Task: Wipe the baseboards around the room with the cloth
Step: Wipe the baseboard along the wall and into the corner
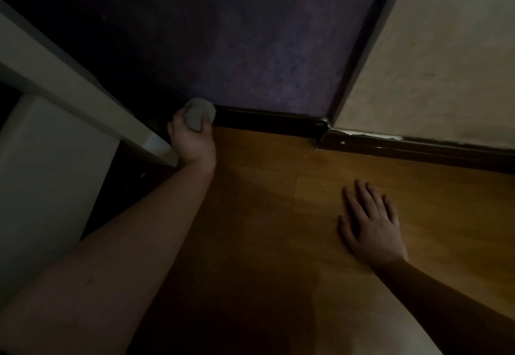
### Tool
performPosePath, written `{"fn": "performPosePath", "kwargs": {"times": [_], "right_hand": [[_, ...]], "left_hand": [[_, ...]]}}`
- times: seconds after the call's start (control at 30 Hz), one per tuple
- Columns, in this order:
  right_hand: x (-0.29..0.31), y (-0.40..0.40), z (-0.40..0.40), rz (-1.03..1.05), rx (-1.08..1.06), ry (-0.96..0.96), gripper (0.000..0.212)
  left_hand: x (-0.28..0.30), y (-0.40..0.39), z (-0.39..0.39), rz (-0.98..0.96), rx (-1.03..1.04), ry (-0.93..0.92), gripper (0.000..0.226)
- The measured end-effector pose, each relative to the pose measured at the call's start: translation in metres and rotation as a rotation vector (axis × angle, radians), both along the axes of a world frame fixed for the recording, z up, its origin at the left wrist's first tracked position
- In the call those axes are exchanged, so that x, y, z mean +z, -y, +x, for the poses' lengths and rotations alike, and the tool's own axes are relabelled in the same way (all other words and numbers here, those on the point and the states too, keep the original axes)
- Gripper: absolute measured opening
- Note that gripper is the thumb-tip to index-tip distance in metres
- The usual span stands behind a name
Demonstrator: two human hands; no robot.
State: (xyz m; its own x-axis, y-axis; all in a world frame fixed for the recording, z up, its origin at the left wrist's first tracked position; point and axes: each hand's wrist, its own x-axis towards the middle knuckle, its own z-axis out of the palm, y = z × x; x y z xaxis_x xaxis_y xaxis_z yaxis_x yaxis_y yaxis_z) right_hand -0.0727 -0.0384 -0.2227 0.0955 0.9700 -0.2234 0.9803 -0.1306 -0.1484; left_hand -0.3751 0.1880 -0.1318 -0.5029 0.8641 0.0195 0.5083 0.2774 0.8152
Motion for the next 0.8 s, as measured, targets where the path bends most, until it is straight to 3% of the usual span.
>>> {"fn": "performPosePath", "kwargs": {"times": [0.3, 0.6, 0.8], "right_hand": [[0.0, -0.001, -0.002, -0.002, -0.007, 0.011, 0.068], [0.002, -0.001, -0.004, 0.0, -0.01, 0.001, 0.067], [0.002, 0.0, -0.004, 0.036, -0.009, 0.008, 0.065]], "left_hand": [[-0.004, 0.002, 0.038, -0.007, 0.046, 0.097, 0.062], [-0.001, 0.042, 0.119, -0.018, -0.104, 0.238, 0.06], [-0.008, 0.069, 0.15, -0.043, -0.568, 0.169, 0.057]]}}
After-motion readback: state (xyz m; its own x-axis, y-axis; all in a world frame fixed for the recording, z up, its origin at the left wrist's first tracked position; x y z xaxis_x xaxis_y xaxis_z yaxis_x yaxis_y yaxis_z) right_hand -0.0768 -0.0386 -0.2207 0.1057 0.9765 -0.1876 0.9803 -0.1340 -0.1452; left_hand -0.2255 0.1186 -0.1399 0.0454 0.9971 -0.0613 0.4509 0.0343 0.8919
